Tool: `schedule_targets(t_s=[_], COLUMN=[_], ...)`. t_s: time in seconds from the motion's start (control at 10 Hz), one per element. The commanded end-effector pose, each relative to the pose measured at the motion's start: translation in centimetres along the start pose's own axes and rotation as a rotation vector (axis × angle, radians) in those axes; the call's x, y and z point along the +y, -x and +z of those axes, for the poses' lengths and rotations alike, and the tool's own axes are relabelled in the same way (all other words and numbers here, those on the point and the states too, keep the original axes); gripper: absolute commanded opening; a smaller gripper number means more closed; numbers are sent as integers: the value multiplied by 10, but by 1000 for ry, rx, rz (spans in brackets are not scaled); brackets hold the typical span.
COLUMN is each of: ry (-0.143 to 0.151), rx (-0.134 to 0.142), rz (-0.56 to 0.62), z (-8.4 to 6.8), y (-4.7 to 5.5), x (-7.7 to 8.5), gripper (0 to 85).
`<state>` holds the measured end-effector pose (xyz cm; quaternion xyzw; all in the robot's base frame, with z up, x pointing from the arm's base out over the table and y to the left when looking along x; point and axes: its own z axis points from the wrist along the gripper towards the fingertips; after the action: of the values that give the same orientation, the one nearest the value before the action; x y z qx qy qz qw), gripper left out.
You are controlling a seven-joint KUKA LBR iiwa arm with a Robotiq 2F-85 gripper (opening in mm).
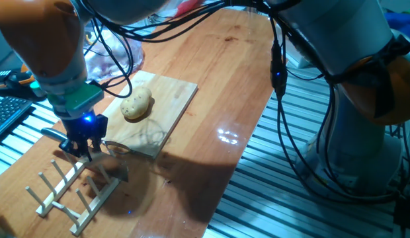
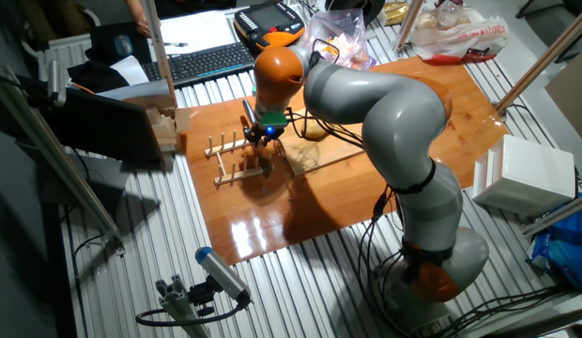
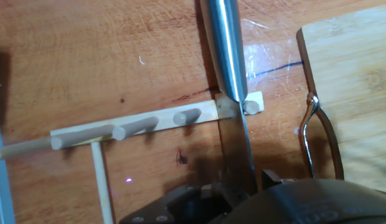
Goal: Chop the potatoes
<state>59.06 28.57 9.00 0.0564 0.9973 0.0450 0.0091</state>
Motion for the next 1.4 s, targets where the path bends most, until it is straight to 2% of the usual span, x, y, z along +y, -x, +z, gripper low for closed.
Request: schedule_targets(t_s=[0.0, 0.4, 0.5, 0.6, 0.8, 0.9, 1.1, 1.2, 1.3], ry=[-1, 0, 6, 9, -20, -16, -19, -23, -20], rx=[-2, -1, -1, -1, -14, -22, -32, -24, -3], rz=[-4, -21, -28, -30, -30, -23, -3, 15, 36], z=[0, 3, 2, 0, -6, -11, -33, -51, -74], y=[0, 1, 1, 1, -1, -2, -8, -12, -16], x=[0, 0, 1, 3, 8, 9, 9, 8, 5], gripper=[170, 170, 0, 0, 0, 0, 0, 0, 0])
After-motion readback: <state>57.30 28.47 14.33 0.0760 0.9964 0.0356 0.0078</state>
